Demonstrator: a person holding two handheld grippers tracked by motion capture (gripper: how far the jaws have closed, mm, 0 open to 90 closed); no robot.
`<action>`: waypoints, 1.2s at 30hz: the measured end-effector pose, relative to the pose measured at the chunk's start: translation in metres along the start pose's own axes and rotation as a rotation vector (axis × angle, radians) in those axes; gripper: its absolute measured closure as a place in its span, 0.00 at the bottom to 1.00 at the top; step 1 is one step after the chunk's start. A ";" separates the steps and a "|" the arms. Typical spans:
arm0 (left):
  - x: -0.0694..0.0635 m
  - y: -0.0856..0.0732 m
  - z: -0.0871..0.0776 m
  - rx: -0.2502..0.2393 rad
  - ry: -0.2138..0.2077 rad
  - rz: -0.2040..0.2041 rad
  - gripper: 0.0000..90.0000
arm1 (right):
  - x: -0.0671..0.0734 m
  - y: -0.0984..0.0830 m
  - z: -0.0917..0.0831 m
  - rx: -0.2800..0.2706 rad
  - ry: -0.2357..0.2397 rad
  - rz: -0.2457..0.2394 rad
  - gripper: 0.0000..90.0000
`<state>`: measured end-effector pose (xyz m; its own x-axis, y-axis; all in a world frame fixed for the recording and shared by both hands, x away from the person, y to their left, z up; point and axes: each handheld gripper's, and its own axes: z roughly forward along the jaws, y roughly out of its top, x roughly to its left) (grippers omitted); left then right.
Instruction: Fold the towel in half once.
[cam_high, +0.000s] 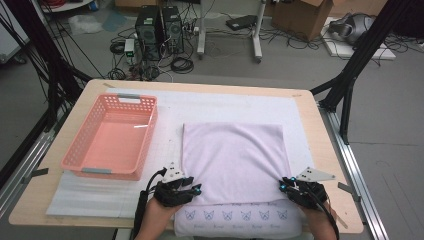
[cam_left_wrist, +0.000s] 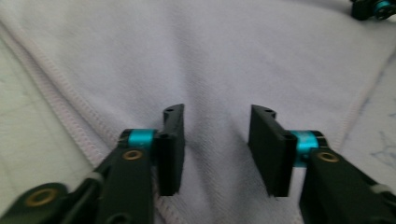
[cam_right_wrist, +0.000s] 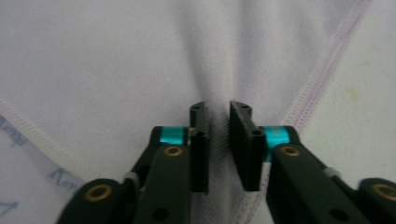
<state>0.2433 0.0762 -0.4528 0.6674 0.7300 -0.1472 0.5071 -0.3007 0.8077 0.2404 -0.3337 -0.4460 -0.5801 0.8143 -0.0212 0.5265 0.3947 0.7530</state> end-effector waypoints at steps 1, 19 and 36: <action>0.000 -0.001 -0.001 0.000 -0.001 -0.005 0.92 | 0.000 0.000 -0.001 -0.001 -0.001 0.002 0.95; -0.015 -0.021 -0.061 -0.080 -0.190 -0.047 0.94 | 0.027 -0.018 -0.058 0.002 0.097 -0.012 0.95; 0.011 -0.008 -0.013 -0.022 -0.037 -0.083 0.59 | 0.004 -0.007 -0.011 0.026 -0.020 0.051 0.75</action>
<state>0.2391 0.0942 -0.4540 0.6435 0.7285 -0.2349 0.5499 -0.2265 0.8039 0.2273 -0.3375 -0.4441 -0.5399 0.8417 0.0037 0.5710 0.3630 0.7363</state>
